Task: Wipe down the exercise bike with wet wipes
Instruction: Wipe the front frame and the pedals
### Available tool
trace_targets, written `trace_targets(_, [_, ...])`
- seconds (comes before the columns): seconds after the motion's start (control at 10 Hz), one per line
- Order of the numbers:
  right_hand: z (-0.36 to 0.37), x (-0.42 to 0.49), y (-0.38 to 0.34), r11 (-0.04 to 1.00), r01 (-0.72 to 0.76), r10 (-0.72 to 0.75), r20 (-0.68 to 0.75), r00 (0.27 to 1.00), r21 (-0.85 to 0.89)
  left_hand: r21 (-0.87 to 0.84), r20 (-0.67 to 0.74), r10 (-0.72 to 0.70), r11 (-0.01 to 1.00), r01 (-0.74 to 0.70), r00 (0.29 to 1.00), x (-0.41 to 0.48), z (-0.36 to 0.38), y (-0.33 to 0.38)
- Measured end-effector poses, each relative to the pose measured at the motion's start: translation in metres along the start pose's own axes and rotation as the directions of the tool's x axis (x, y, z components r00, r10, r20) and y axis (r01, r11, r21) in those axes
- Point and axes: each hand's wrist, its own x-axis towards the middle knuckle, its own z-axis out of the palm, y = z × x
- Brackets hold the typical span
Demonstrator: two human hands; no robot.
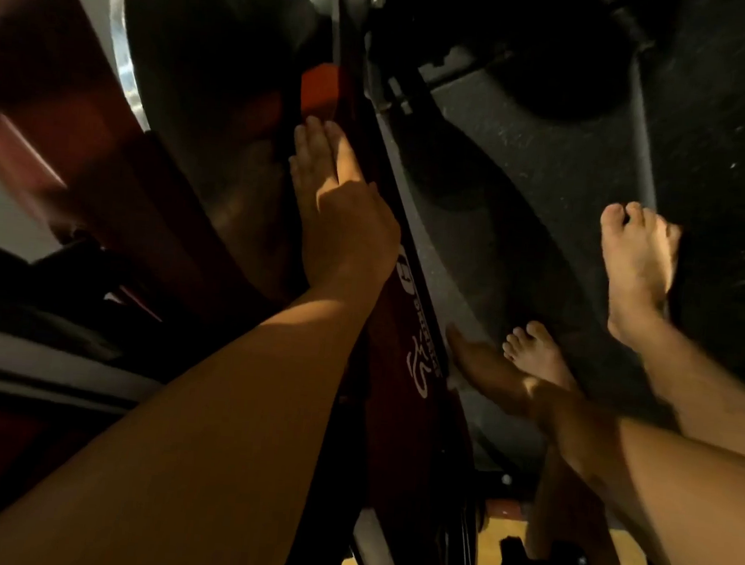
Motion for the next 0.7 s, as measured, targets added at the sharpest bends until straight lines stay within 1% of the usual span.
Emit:
trace_targets(0.1, [0.02, 0.057, 0.015, 0.996, 0.064, -0.063, 0.022, 0.998, -0.064, -0.006, -0.025, 0.018, 1.0, -0.018, 1.0, 0.001, 0.005, -0.004])
trace_targets(0.2, [0.045, 0.087, -0.024, 0.972, 0.077, -0.043, 0.152, 0.987, -0.221, -0.01, -0.05, 0.041, 0.999, -0.042, 0.998, 0.003, 0.007, -0.005])
trace_targets(0.3, [0.043, 0.023, -0.159, 0.904, 0.173, -0.311, 0.324, 0.893, 0.391, -0.018, -0.058, 0.036, 0.999, -0.037, 0.998, 0.002, 0.009, -0.007])
trace_targets(0.4, [0.073, -0.033, -0.239, 0.615, -0.016, -0.453, 0.37, 0.812, 0.788, -0.031, -0.04, 0.03, 0.999, -0.031, 0.999, 0.001, 0.008, -0.005])
trace_targets(0.5, [0.107, 0.012, -0.212, 0.828, 0.085, 0.228, -0.47, 0.853, 0.555, -0.033, -0.047, 0.016, 0.999, -0.018, 0.999, 0.001, 0.007, -0.005])
trace_targets(0.6, [0.048, 0.026, -0.043, 0.889, -0.184, -0.041, -0.474, 0.88, -0.42, -0.036, -0.067, 0.029, 0.999, -0.031, 0.997, 0.001, 0.007, -0.006])
trace_targets(0.7, [0.016, 0.036, 0.062, 0.62, -0.044, -0.226, -0.233, 0.946, -0.783, -0.016, -0.058, 0.034, 0.999, -0.035, 0.998, 0.003, 0.007, -0.006])
